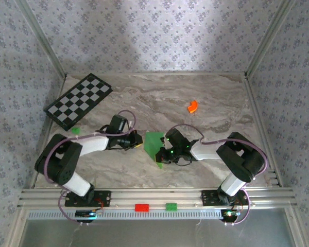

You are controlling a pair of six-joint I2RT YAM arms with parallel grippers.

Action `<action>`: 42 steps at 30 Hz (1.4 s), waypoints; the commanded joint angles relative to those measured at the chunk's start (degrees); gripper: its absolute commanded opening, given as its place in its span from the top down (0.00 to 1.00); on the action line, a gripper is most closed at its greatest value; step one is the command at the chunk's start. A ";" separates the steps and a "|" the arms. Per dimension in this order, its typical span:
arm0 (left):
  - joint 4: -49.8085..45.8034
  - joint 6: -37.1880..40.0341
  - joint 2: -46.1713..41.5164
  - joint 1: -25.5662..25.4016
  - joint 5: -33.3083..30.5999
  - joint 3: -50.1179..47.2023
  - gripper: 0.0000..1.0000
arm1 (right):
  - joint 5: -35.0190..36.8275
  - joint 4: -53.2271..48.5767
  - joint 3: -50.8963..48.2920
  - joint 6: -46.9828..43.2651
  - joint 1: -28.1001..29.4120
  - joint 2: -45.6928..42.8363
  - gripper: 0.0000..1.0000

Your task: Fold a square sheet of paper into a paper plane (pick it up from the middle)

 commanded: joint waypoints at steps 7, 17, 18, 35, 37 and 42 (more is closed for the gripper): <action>1.42 2.40 5.81 -8.05 1.03 3.34 0.92 | 3.22 -9.48 -1.53 -1.60 -0.40 3.08 1.00; -1.46 1.70 10.44 -8.24 -3.59 0.33 1.00 | 2.67 -13.49 2.19 -4.37 -0.48 -2.06 0.98; -1.11 1.32 10.38 -8.23 -3.58 -0.18 1.00 | 2.40 -13.41 2.58 -4.54 -0.36 -3.04 0.97; 1.61 -3.80 8.46 -8.53 -5.85 -3.39 1.00 | 0.84 -13.55 -3.83 -4.84 1.26 -7.89 0.94; 2.96 -5.45 7.83 -8.71 -6.30 -4.23 1.00 | 1.12 -15.04 -5.00 -5.59 0.88 -11.22 0.94; 5.61 -10.35 5.21 -11.00 -8.44 -5.80 1.00 | 3.79 -19.15 -6.49 -6.39 -1.70 -18.79 0.90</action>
